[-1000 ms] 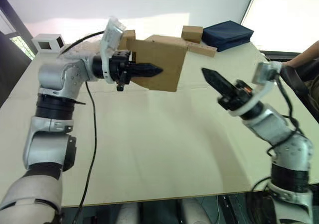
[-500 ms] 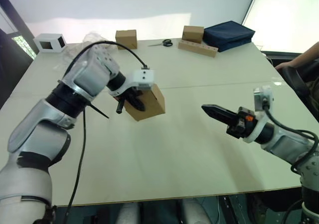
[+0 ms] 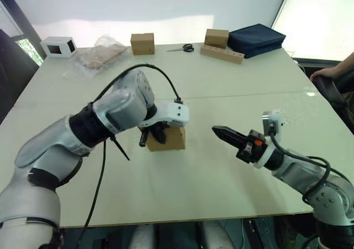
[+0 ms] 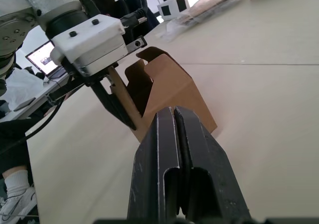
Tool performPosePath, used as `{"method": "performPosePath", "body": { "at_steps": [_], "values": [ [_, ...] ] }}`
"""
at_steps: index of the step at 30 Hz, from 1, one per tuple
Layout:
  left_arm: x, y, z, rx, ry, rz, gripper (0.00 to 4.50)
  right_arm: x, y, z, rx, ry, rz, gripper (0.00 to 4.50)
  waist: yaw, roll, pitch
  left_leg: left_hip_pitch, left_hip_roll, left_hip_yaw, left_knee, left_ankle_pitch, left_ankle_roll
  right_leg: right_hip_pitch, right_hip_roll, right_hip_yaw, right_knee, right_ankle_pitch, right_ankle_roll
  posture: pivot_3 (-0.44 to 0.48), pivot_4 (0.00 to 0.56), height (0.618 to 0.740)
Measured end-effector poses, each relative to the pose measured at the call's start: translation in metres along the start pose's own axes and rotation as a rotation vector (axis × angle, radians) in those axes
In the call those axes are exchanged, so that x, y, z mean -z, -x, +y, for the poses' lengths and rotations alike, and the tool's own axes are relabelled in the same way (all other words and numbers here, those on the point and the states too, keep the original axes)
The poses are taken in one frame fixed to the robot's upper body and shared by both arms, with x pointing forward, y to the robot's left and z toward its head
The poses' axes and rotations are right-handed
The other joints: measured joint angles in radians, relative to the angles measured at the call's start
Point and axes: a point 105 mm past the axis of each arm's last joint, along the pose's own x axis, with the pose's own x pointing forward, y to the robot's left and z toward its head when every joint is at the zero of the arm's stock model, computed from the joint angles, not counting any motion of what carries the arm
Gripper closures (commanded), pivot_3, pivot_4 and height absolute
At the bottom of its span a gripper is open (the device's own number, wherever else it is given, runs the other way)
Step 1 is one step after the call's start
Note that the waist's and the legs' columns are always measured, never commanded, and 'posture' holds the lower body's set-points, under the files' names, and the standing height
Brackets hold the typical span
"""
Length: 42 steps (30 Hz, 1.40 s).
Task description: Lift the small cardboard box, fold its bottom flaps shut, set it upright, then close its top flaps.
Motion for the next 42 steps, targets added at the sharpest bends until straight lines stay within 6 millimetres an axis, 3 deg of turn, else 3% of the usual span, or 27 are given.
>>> {"method": "performPosePath", "body": {
  "at_steps": [11,24,27,32,35,39,42],
  "values": [
    [-0.008,-0.011,-0.03,0.068,0.024,0.005,4.5,0.005,0.0,-0.002,0.029,0.002,0.0,4.48,0.0,0.0,0.0,0.0,0.0,0.0,0.0,0.0,0.0,0.0,0.0,0.0,0.0,0.0,0.0,0.0,0.15,0.74],
    [-0.009,-0.02,-0.033,0.028,0.06,0.01,4.5,0.005,-0.001,-0.007,0.057,0.001,-0.023,4.48,0.0,0.0,0.0,0.001,0.0,0.0,0.0,0.0,0.0,0.001,0.0,0.0,0.001,0.0,0.0,0.0,0.15,0.74],
    [-0.009,-0.021,-0.035,0.033,0.059,0.007,3.79,0.005,-0.002,-0.007,0.057,0.002,-0.024,4.5,0.0,0.0,0.0,0.001,0.0,0.0,0.0,0.0,0.0,0.001,0.0,0.0,0.001,0.0,0.0,0.0,0.15,0.74],
    [-0.012,-0.019,-0.037,0.04,0.077,0.0,1.84,0.006,-0.001,-0.009,0.06,-0.002,-0.021,4.5,0.001,0.0,0.0,0.001,0.0,0.0,0.0,0.0,0.0,0.001,0.0,0.0,0.001,0.0,0.0,0.0,0.15,0.74],
    [-0.024,-0.01,-0.037,0.063,0.099,-0.041,1.84,0.006,-0.001,-0.009,0.054,-0.003,-0.012,4.5,0.003,0.0,0.0,0.0,0.0,0.0,0.001,0.0,0.0,0.001,0.0,0.0,0.001,0.0,0.0,0.0,0.15,0.74],
    [-0.043,0.022,-0.031,0.056,0.163,-0.136,1.84,0.007,0.0,-0.012,0.044,-0.008,0.008,4.5,-0.001,0.0,0.0,0.001,0.0,0.0,0.001,0.0,0.0,0.001,0.0,0.0,0.001,0.0,0.0,0.0,0.15,0.74],
    [-0.046,0.031,-0.029,0.093,0.23,-0.18,1.84,0.005,-0.001,-0.015,0.035,-0.004,0.011,4.5,-0.003,0.001,-0.001,0.001,0.0,0.0,0.001,0.0,0.001,0.001,0.001,0.0,0.001,0.0,0.0,0.0,0.15,0.74]
  ]
}}
